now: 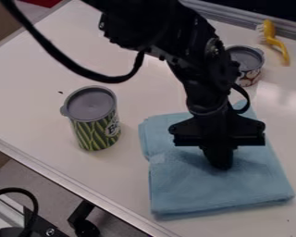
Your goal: Move the blue cloth to the right lower corner of the table
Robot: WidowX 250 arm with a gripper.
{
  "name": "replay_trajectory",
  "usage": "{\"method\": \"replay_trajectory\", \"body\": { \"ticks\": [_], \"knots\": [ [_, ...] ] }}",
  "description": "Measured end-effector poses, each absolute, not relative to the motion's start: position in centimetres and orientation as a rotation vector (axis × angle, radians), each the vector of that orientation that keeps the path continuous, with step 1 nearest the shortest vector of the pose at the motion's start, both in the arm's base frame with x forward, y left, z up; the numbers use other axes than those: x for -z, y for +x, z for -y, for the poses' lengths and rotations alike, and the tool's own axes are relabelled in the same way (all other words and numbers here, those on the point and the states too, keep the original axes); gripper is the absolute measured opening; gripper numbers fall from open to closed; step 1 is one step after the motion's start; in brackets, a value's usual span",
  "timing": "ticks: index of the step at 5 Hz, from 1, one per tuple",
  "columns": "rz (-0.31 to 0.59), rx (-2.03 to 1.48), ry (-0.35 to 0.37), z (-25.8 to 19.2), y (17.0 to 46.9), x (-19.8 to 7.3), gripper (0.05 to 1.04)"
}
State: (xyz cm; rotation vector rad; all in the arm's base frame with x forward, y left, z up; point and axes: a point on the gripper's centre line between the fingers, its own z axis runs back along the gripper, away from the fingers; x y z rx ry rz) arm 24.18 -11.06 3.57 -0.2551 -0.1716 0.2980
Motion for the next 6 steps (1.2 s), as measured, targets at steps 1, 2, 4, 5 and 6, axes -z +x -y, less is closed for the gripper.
{"method": "replay_trajectory", "body": {
  "ticks": [1, 2, 4, 5, 6],
  "knots": [
    [0.195, -0.29, -0.246, 12.0, 23.3, -3.7, 0.052],
    [0.215, -0.321, -0.229, 11.3, 25.2, -5.2, 0.052],
    [0.179, -0.42, -0.198, 9.2, 27.8, -8.4, 0.196],
    [0.139, -0.451, -0.218, 8.8, 28.4, -9.9, 0.431],
    [0.141, -0.494, -0.201, 7.9, 29.3, -11.3, 0.728]
  ]
}}
